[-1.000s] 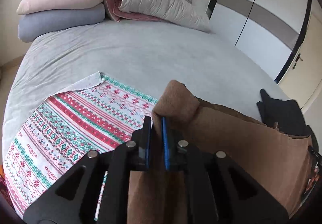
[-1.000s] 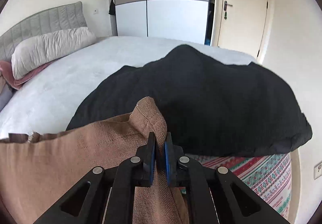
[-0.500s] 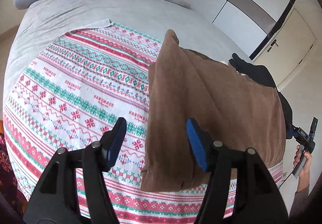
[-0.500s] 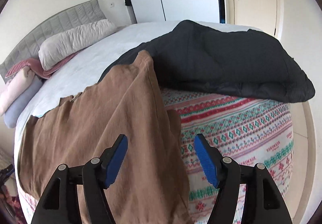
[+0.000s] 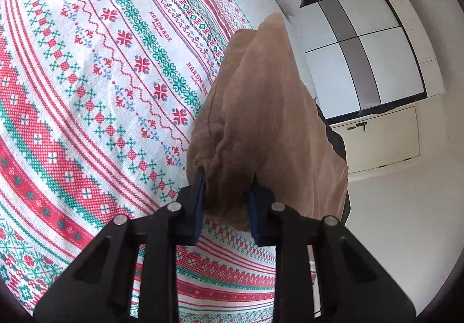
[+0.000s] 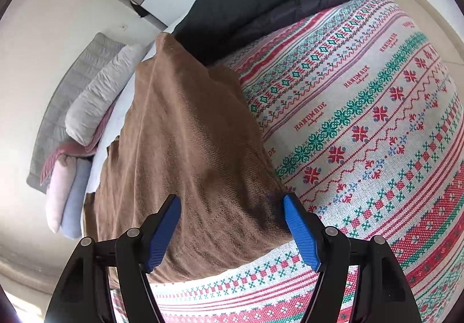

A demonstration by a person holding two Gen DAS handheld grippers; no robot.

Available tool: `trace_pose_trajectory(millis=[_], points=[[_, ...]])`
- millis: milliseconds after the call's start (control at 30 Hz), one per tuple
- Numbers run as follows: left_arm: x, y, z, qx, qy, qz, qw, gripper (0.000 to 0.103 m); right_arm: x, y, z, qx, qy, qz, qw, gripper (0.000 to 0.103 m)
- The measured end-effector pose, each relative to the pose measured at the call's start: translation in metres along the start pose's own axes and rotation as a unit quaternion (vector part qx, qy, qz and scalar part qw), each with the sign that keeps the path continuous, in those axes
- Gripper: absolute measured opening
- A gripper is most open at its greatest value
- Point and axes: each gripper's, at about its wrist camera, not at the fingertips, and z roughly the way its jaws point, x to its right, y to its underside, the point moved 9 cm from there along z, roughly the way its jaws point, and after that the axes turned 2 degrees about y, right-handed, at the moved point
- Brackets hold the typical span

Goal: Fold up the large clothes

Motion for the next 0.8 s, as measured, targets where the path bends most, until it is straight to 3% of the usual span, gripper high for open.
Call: trace_pose_trajectory(millis=[100,133,233,333,367,433,467,633,700,800], points=[[0.026,-0.001,-0.026,0.049,-0.007,0.051,0.9975,0.022,0.002,-0.003,0.0,0.003,0.005,0.007,1.0,0.074],[0.026,-0.002,-0.025,0.055,-0.034,0.074,0.9952,0.023,0.001,-0.005,-0.002,0.006,0.011,-0.003,1.0,0.074],[-0.003,0.007,-0.003,0.016,-0.108,0.073,0.9914,0.031,0.007,-0.006,-0.002,0.007,0.041,-0.031,0.999,0.074],[0.003,0.007,-0.012,0.026,-0.116,0.107,0.9872,0.042,0.016,-0.006,0.003,-0.008,0.025,-0.032,0.999,0.074],[0.009,0.004,-0.017,0.03,-0.116,0.123,0.9852,0.046,0.019,-0.006,0.004,-0.013,0.017,-0.029,0.999,0.075],[0.02,-0.001,-0.024,0.027,-0.088,0.145,0.985,0.067,0.021,-0.004,0.007,-0.024,-0.004,-0.023,0.999,0.077],[0.023,-0.007,-0.027,0.028,-0.078,0.151,0.985,0.07,0.021,-0.003,0.01,-0.032,-0.016,-0.024,0.999,0.077],[0.026,-0.029,0.002,-0.007,-0.079,0.18,0.9804,0.074,0.013,0.0,0.028,-0.056,-0.053,-0.033,0.997,0.077],[0.016,-0.028,0.024,-0.043,-0.074,0.161,0.9831,0.074,0.006,0.0,0.034,-0.064,-0.065,-0.037,0.995,0.077],[0.005,-0.023,0.047,-0.081,-0.029,0.101,0.9912,0.074,-0.002,-0.004,0.045,-0.068,-0.06,-0.046,0.995,0.079]])
